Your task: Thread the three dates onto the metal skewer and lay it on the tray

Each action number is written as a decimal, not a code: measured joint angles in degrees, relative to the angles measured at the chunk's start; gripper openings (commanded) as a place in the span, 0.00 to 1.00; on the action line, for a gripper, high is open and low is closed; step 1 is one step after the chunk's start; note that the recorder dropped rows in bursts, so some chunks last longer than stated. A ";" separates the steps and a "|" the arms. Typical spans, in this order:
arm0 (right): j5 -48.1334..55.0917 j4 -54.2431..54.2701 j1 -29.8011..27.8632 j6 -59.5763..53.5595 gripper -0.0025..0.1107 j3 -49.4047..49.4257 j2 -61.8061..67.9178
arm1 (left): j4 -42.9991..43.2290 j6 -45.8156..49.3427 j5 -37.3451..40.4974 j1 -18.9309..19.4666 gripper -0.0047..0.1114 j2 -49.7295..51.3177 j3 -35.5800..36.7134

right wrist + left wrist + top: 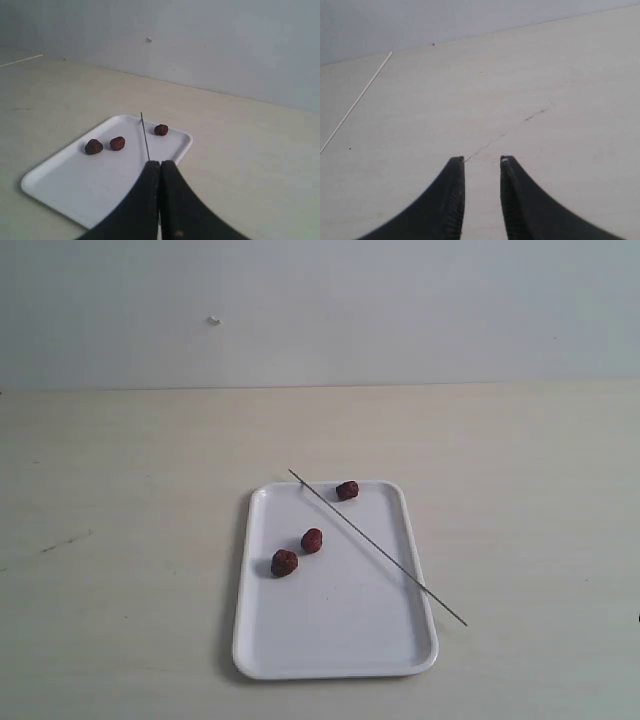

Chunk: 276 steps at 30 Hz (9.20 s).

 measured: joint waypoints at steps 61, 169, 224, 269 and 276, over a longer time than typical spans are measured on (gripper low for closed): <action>-36.12 101.24 0.00 -118.35 0.02 -50.35 67.79 | 0.00 0.00 0.00 0.00 0.27 0.00 0.00; 38.56 9.27 0.26 -30.36 0.06 -81.15 122.63 | 0.00 0.00 0.00 0.00 0.27 0.00 0.00; 47.37 7.45 0.26 -21.47 0.02 -62.79 80.41 | 6.44 0.23 0.00 0.00 0.27 0.00 0.00; 43.85 8.71 0.26 -19.83 0.02 -59.90 80.32 | -17.10 -27.93 -33.65 0.00 0.21 30.32 -28.23; 37.75 8.60 0.13 -13.95 0.02 -59.81 80.82 | -11.20 -26.90 -21.76 -0.57 0.19 49.73 -35.74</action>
